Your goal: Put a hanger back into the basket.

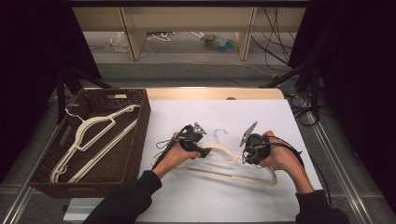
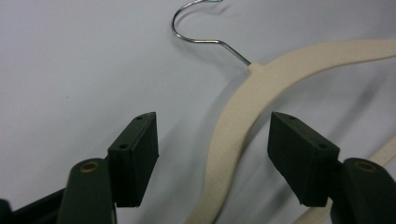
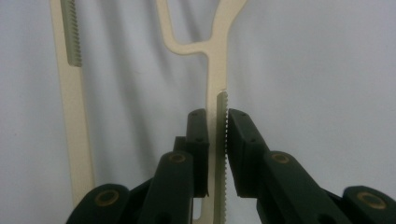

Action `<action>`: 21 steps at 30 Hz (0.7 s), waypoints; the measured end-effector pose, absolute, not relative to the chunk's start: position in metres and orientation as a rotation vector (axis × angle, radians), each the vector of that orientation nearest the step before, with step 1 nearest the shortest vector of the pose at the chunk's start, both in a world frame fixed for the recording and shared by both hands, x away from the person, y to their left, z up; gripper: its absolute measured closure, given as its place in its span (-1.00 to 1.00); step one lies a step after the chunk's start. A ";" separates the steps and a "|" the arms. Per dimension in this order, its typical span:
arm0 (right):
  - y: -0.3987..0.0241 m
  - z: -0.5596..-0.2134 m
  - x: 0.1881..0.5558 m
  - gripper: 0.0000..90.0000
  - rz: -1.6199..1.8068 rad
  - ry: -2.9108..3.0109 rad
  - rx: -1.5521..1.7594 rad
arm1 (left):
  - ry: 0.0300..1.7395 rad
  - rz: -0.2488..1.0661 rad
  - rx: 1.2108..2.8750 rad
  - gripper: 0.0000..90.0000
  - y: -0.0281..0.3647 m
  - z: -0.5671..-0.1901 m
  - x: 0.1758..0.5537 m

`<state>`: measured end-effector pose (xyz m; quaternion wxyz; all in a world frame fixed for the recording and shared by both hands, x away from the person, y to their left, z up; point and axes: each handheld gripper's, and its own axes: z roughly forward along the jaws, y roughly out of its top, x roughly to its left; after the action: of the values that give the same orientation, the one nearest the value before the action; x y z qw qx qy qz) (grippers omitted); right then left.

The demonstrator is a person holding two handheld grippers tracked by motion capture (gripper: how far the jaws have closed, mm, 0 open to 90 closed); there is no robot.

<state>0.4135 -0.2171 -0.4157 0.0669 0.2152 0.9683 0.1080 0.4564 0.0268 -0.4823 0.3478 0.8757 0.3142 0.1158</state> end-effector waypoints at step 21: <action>-0.218 -0.405 0.407 0.77 0.369 2.913 0.567 | 0.551 0.189 2.404 0.49 0.028 -0.476 0.463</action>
<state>0.4066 -0.2175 -0.4054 0.0755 0.1890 0.9713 0.1231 0.4627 0.0277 -0.4762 0.3277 0.9182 0.2104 0.0720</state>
